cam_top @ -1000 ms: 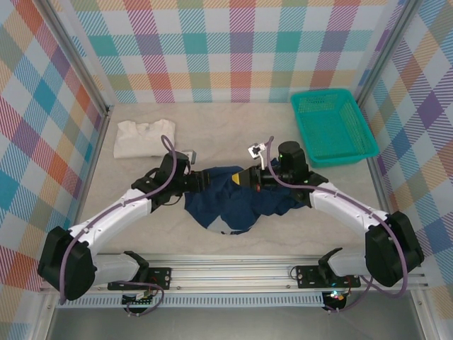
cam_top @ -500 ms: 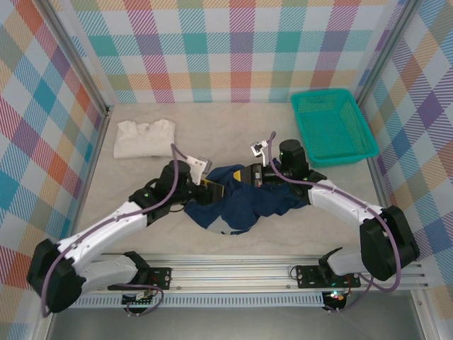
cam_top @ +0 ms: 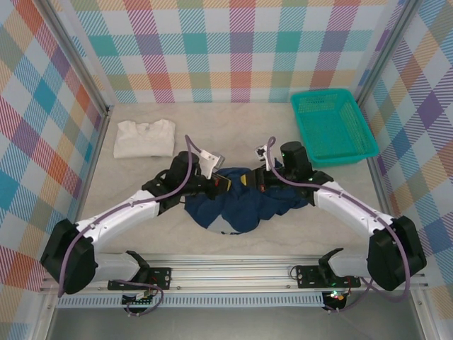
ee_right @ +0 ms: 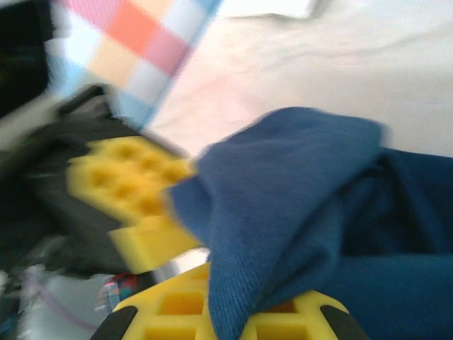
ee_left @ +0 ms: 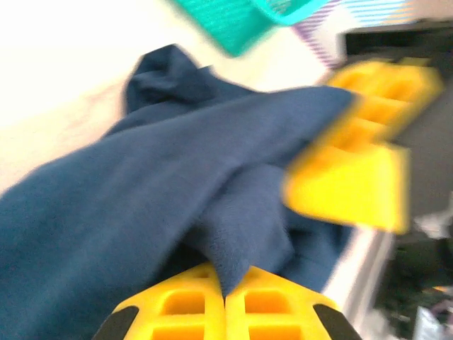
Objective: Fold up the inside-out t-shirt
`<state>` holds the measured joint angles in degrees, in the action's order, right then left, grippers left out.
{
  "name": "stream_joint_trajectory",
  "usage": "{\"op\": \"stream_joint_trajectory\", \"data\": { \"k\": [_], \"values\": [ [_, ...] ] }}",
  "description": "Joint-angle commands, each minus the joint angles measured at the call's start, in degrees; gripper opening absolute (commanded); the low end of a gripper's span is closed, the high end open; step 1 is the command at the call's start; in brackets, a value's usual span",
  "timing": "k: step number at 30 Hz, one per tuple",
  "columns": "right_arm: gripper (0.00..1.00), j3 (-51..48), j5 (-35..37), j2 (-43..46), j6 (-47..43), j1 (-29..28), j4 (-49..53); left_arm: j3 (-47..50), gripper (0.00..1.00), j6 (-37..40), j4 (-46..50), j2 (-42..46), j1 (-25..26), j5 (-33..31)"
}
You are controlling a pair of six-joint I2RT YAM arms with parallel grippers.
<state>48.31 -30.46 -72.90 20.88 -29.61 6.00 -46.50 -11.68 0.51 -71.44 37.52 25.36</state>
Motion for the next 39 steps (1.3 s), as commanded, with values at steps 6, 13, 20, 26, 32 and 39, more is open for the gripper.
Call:
{"op": "stream_joint_trajectory", "data": {
  "k": [6, 13, 20, 26, 32, 39],
  "values": [
    [0.31, 4.23, 25.47, 1.62, -6.38, -0.87, 15.31, 9.10, 0.00, -6.19, -14.37, 11.12, -1.85, 19.25],
    [0.43, -4.51, 18.73, 16.35, -16.93, -7.63, 8.87, 7.66, 0.00, -4.28, -10.81, 9.71, -1.88, 17.44],
    [0.34, -7.09, 18.25, 13.93, -18.15, -12.24, 4.55, 7.63, 0.00, -3.69, -9.54, 8.71, -1.84, 16.80],
    [0.38, -5.10, 19.74, 6.44, -18.37, -12.19, 1.45, 7.63, 0.00, -3.14, -8.36, 9.24, -1.88, 16.21],
    [0.44, -4.52, 18.74, 1.38, -18.86, -12.24, -1.78, 7.78, 0.00, -3.08, -8.07, 9.35, -1.86, 15.88],
    [0.03, -4.63, 14.63, -1.05, -17.54, -12.16, -4.93, 8.14, 0.00, -3.08, -6.44, 10.37, -1.85, 10.62]
  ]
}}
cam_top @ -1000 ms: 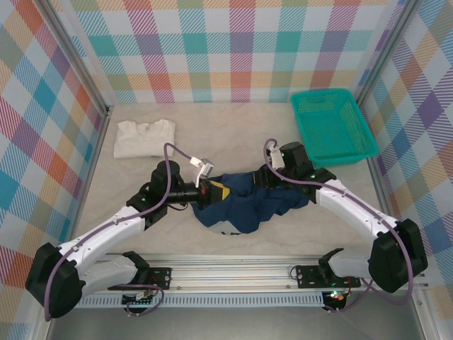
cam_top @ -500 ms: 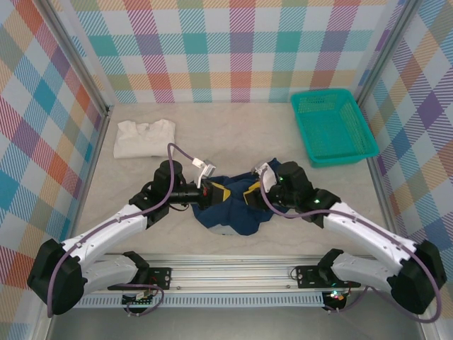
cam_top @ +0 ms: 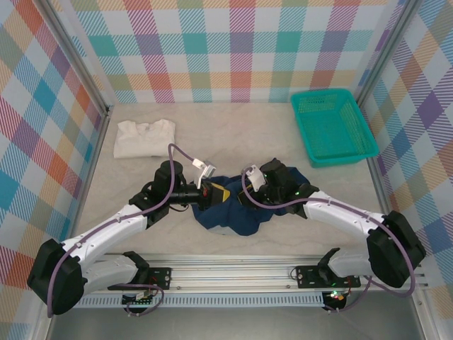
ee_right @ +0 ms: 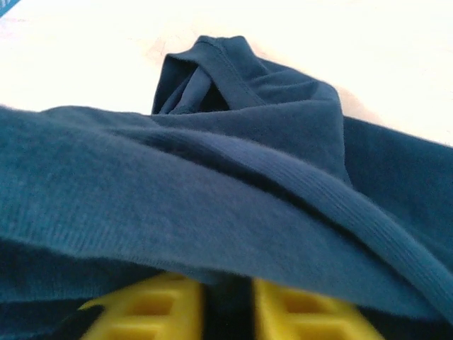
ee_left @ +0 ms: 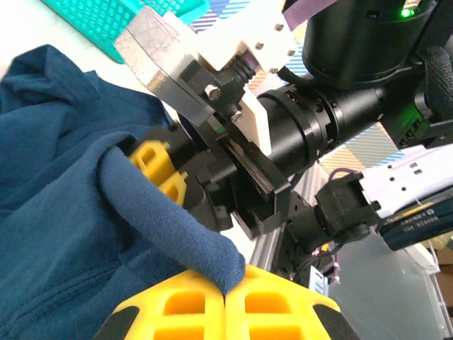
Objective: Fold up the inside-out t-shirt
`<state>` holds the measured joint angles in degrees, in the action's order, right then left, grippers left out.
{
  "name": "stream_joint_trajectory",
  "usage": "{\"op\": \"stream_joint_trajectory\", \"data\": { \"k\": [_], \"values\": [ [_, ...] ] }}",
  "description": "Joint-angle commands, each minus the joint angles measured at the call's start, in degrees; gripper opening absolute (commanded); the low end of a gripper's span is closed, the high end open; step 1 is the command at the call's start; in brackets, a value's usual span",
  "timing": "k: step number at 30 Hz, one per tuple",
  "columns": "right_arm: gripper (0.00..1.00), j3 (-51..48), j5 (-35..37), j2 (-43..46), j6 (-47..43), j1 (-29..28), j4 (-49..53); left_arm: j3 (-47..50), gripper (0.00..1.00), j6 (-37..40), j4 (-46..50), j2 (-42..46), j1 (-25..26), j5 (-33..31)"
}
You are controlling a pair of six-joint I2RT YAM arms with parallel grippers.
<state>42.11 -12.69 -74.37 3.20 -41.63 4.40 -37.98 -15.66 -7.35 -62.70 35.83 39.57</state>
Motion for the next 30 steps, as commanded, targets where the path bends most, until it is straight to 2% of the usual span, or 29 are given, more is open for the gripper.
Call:
{"op": "stream_joint_trajectory", "data": {
  "k": [1, 4, 6, 8, 10, 14, 18, 22, 26, 30],
  "values": [
    [0.00, 2.05, -3.57, 1.23, 0.23, 0.03, -2.72, -0.09, 0.00, 1.07, 2.40, 2.01, -0.23, -6.09],
    [0.00, 3.40, -8.89, 5.47, 2.52, 2.99, -0.78, 1.07, 0.00, 1.13, 6.44, 3.04, -0.29, -18.06],
    [0.00, 4.02, -16.03, 7.92, 6.26, 6.50, -1.11, 1.88, 0.00, 0.43, 8.78, 3.26, -0.33, -26.51],
    [0.00, 4.52, -22.21, 8.74, 9.94, 8.56, -2.02, 2.07, 0.00, 0.49, 10.35, 2.73, -0.33, -31.38],
    [0.00, 4.83, -26.19, 8.49, 13.75, 9.02, -4.13, 1.70, 0.01, 1.40, 11.25, 1.94, -0.33, -32.98],
    [0.00, 4.98, -30.61, 6.83, 21.79, 9.10, -10.54, 0.54, 0.09, 2.56, 12.01, -0.09, -0.35, -33.55],
    [0.00, 5.54, -30.88, 4.60, 28.86, 9.89, -14.70, 0.35, 0.36, 2.99, 12.55, 1.21, -0.25, -31.71],
    [0.00, 5.86, -30.27, 2.56, 34.04, 11.17, -16.71, 3.06, 0.52, 2.61, 11.20, 8.32, 1.33, -31.60],
    [0.00, 6.25, -29.85, 1.03, 35.42, 11.56, -16.71, 5.23, 0.60, 2.04, 9.25, 14.36, 3.59, -29.22],
    [0.00, 6.41, -28.99, 0.54, 35.55, 11.66, -16.73, 4.50, 0.56, -3.49, 6.28, 12.14, 5.25, -21.21]
  ]
}}
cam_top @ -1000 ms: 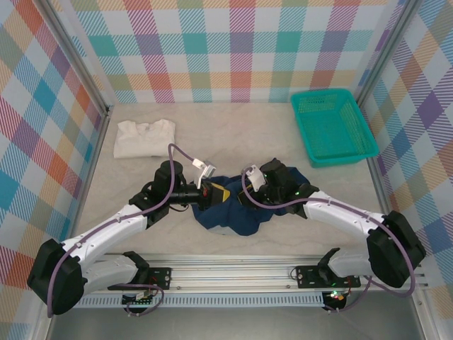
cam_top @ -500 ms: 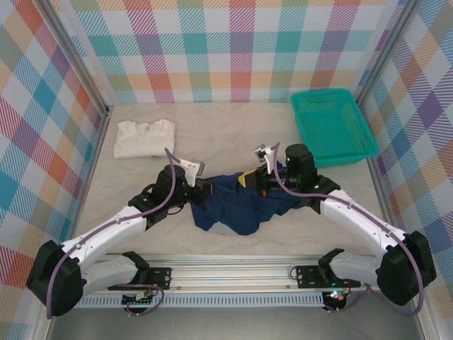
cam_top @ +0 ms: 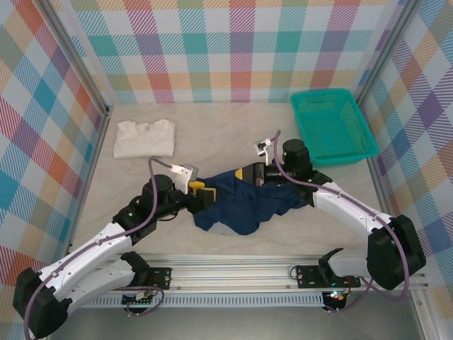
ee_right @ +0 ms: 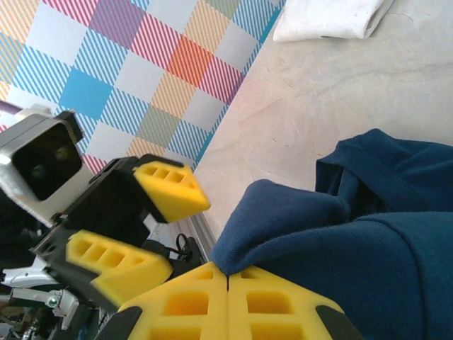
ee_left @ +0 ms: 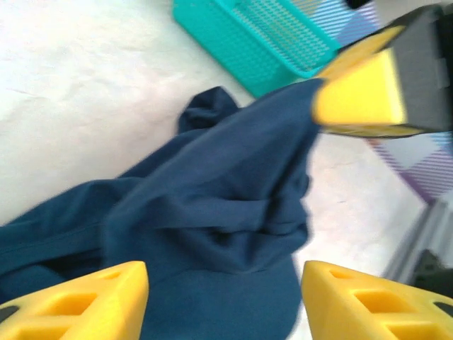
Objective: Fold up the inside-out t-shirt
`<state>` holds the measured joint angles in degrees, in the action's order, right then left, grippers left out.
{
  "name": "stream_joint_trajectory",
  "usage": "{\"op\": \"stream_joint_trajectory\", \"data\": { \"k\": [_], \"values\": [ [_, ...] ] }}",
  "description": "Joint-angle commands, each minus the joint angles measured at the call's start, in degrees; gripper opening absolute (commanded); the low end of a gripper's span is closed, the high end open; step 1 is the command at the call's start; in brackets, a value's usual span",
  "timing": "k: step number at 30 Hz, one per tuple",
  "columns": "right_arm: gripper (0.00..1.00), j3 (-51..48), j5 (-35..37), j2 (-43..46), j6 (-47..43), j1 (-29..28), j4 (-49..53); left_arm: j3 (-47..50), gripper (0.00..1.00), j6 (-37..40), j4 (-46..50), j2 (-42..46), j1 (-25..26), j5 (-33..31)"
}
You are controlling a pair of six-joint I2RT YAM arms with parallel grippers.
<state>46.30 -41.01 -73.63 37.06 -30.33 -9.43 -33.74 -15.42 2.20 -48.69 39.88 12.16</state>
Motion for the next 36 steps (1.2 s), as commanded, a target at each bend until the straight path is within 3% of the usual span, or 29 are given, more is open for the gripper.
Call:
{"op": "stream_joint_trajectory", "data": {
  "k": [1, 5, 9, 16, 26, 31, 33, 36],
  "values": [
    [0.00, 2.23, -0.48, -0.31, 1.62, 0.36, -2.71, -0.04, 0.54, -6.08, -4.94, -3.52, 1.44, 8.07],
    [0.00, 2.21, -0.28, -0.34, 1.45, 0.44, -2.77, -2.24, 0.50, -14.80, -9.52, -11.55, 1.64, 10.28],
    [0.00, 2.13, -0.30, -0.12, 1.26, 0.42, -2.73, -4.87, 0.57, -19.52, -15.88, -18.96, 1.55, 12.23],
    [0.00, 0.63, 0.13, 1.33, 0.61, 0.44, -2.26, -7.83, 0.55, -19.99, -17.14, -24.68, 1.14, 10.87],
    [0.00, 0.21, -0.28, 1.58, -0.81, 0.44, -1.34, -9.40, 0.28, -18.86, -14.78, -26.42, -0.32, 8.49],
    [0.00, 0.70, 1.15, 2.19, -3.98, 0.89, 2.84, -9.53, 0.08, -17.65, -14.06, -24.96, -1.42, 9.49],
    [0.00, 1.17, 5.02, 3.66, -6.90, 2.05, 8.10, -7.91, 0.00, -17.00, -15.73, -22.61, -2.39, 12.30],
    [0.00, 4.45, 19.55, 4.83, -12.33, 2.37, 21.40, -4.87, 0.00, -16.36, -20.58, -18.72, -3.58, 21.14]
  ]
}}
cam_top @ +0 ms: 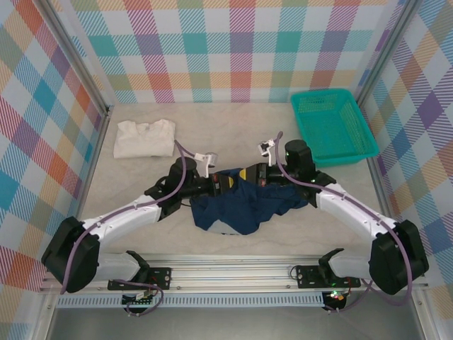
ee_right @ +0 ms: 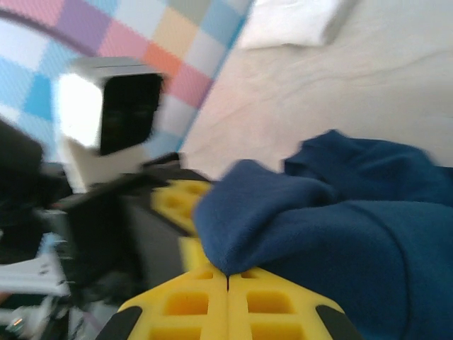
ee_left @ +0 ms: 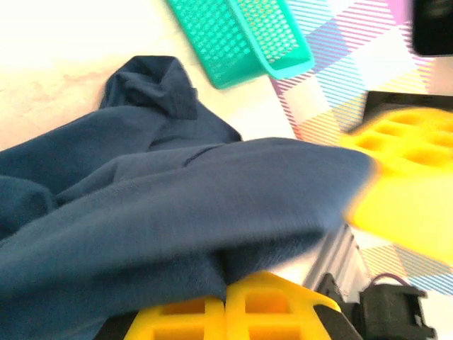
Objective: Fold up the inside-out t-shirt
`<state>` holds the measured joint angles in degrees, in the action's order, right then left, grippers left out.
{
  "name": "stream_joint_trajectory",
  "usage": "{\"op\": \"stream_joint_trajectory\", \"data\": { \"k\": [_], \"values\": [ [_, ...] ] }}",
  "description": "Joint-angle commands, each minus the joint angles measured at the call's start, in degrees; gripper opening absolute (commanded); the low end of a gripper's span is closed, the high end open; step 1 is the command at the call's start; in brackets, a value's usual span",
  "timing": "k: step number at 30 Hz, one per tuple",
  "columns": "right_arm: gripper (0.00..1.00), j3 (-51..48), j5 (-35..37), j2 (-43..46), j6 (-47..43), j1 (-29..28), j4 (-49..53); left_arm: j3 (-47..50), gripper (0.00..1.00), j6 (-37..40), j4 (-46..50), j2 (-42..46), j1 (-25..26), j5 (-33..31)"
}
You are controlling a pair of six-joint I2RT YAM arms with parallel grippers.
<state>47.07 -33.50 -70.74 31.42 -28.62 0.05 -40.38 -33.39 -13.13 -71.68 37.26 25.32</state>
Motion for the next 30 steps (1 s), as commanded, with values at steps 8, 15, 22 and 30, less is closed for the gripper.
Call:
{"op": "stream_joint_trajectory", "data": {
  "k": [8, 15, 22, 30],
  "values": [
    [0.01, 5.79, 16.06, -1.47, -10.91, 0.72, 16.95, 7.07, 0.00, 0.80, -13.61, 11.08, -1.20, 20.07],
    [0.26, 2.40, 10.18, 6.46, -19.74, -0.40, 18.79, 8.90, 0.00, -2.26, -17.21, 11.35, -1.50, 15.66],
    [0.43, -3.02, 3.95, 10.20, -20.96, -4.79, 10.27, 8.74, 0.00, -2.86, -17.13, 11.75, -1.56, 15.29],
    [0.48, -3.21, -4.91, 4.28, -19.29, -5.22, -0.89, 8.58, 0.00, -1.81, -14.84, 12.85, -1.48, 14.80]
  ]
}}
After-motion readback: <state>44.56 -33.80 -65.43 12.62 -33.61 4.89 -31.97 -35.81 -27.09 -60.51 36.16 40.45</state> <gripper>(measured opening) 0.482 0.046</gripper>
